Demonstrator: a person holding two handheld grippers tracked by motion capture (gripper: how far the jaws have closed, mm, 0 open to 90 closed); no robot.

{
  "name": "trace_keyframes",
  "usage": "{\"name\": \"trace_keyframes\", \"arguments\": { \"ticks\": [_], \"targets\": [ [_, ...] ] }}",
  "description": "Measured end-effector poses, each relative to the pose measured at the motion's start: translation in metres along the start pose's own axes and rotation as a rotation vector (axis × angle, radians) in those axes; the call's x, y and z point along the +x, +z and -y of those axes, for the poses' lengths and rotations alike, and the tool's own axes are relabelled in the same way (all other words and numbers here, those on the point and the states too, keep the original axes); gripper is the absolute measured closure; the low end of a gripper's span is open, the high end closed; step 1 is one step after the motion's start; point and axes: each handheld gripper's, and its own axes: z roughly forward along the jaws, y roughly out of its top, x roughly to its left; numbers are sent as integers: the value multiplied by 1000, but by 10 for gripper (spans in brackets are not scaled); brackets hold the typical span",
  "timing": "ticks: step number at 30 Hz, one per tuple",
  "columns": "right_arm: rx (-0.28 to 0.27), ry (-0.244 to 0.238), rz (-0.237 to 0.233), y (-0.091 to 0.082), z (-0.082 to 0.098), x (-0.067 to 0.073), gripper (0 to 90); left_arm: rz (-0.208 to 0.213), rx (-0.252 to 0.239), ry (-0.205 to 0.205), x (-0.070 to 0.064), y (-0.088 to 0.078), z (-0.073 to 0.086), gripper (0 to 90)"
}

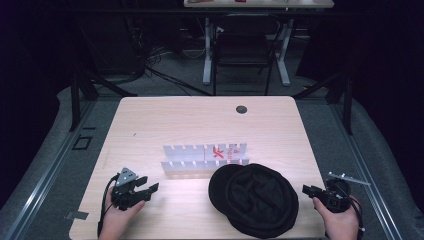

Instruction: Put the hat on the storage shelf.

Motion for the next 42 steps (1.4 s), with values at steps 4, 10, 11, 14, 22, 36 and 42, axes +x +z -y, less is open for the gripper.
{"name": "trace_keyframes", "arguments": {
  "ticks": [4, 10, 11, 14, 22, 36, 42],
  "targets": [
    [-3, -23, 25, 2, 0, 3, 625, 7, -5, -10, -1, 0, 0, 464],
    [66, -36, 37, 0, -7, 8, 665, 13, 1, -9, -1, 0, -2, 469],
    [101, -61, 60, -3, -10, 9, 666, 8, -6, -5, -1, 1, -1, 469],
    [101, -52, 29, 1, -10, 15, 660, 10, -7, -5, -1, 0, -1, 469],
    [145, -46, 39, 0, -13, 19, 657, 18, -7, -11, -1, 0, -1, 469],
    [224, -51, 0, -17, -16, 25, 670, 17, -4, -2, -4, 2, -1, 468],
    [215, -23, -44, -12, -4, 29, 664, 19, 1, 3, -5, 2, -1, 468]
  ]
}}
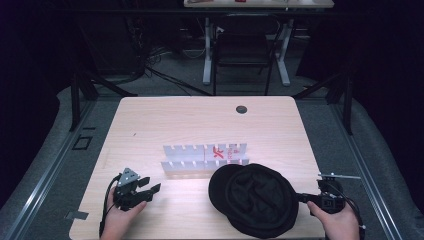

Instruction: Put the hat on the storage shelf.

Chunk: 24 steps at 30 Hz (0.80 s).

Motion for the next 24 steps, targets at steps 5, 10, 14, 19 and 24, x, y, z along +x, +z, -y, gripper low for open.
{"name": "trace_keyframes", "arguments": {
  "ticks": [5, 10, 14, 19, 24],
  "targets": [
    [16, 15, -1, 3, 7, 0, 660, -2, -6, 0, -2, 2, 0, 468],
    [41, 27, -24, 5, 14, 0, 668, -3, -5, 0, -2, 1, 0, 468],
    [55, 32, -26, 7, 15, 1, 712, -5, -6, -2, -2, 2, 0, 468],
    [83, 63, -30, 10, 12, 2, 765, -8, -9, 0, -2, 1, 0, 468],
    [106, 74, -34, 12, 10, 2, 759, -8, -7, -1, 0, 0, 0, 468]
  ]
}}
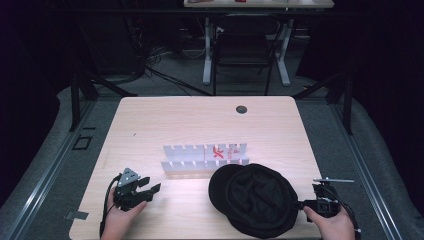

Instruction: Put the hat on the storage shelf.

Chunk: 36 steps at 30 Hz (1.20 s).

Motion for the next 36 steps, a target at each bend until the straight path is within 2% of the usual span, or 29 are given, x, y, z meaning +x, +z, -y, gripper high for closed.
{"name": "trace_keyframes", "arguments": {
  "ticks": [1, 2, 7, 11, 15, 16, 18, 19, 22, 26, 27, 28, 29, 30, 31, 32, 36],
  "targets": [
    [20, 1, -6, 0, 0, -1, 758, 0, 0, -1, 0, 0, 0, 468],
    [18, 16, -11, 2, 0, -1, 760, -2, 0, 2, 0, 0, 0, 469],
    [25, 23, -26, 4, -1, -2, 822, 0, 0, -1, 0, 0, 0, 468],
    [13, 24, -31, 5, -5, -4, 786, -2, 2, 2, 0, 0, 0, 468],
    [37, 15, -16, 5, -12, -3, 863, -2, 2, 2, 0, 0, 0, 468],
    [54, 3, 12, 3, -15, -3, 869, 1, 3, 0, 0, 0, 0, 469],
    [34, 20, 15, 5, -17, 0, 872, 0, 3, -1, 0, 0, 0, 469],
    [47, -1, -1, 4, -19, -2, 873, -1, 3, -2, 0, 0, 0, 469],
    [54, -4, 8, 3, -23, -2, 872, -3, 0, -3, 1, 0, 0, 468],
    [61, -3, 25, 3, -30, -4, 874, -3, 0, -3, 1, 0, 0, 469],
    [86, -24, 56, 0, -33, -6, 874, -3, 0, -4, 1, 0, 0, 469],
    [92, -20, 57, 0, -35, -6, 876, -2, 0, -4, 1, 0, 0, 468],
    [83, -8, 22, 1, -36, -7, 877, -4, 1, -4, 1, 0, 0, 469],
    [79, -1, 22, 0, -38, -7, 877, -4, 1, -4, 1, 0, 0, 468],
    [90, -10, 46, -3, -40, -7, 878, -3, 2, -6, 1, 0, 0, 469],
    [78, -1, 15, -3, -41, -7, 878, -3, 2, -6, 1, 0, 0, 468],
    [73, -8, 9, -12, -47, -4, 879, -3, 3, -4, 1, 1, 0, 469]
  ]
}}
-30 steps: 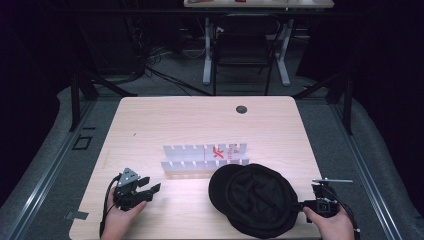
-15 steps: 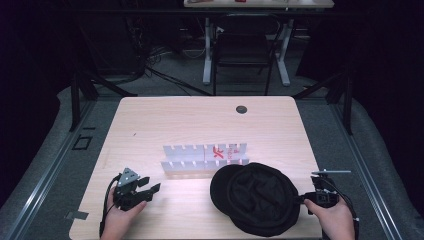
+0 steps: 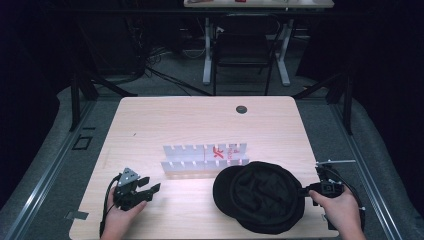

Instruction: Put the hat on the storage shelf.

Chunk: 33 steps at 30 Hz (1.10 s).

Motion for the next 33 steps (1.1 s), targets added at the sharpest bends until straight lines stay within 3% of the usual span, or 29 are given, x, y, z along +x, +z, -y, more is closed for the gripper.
{"name": "trace_keyframes", "arguments": {
  "ticks": [9, 10, 12, 13, 16, 19, 27, 33],
  "targets": [
    [8, -36, -7, -20, -6, 14, 880, 0, 2, -1, 0, 0, 0, 469],
    [-2, -33, -25, -21, -7, 16, 880, 1, 1, -1, 0, 0, 0, 468],
    [15, -52, -4, -27, -8, 20, 880, 1, 1, -1, 0, 0, 0, 469],
    [4, -46, -29, -27, -8, 21, 880, 2, 2, -3, 0, 0, 0, 469],
    [9, -56, -29, -32, -10, 27, 880, 1, 1, -3, 0, 0, 0, 469],
    [10, -74, -51, -37, -12, 30, 880, 0, 2, 0, 0, 0, 0, 469],
    [-3, -57, -143, -51, -15, 41, 881, -1, 0, -4, 0, 0, 0, 469],
    [-11, -74, -203, -60, -18, 48, 881, 1, 0, -2, 0, 0, 0, 469]
  ]
}}
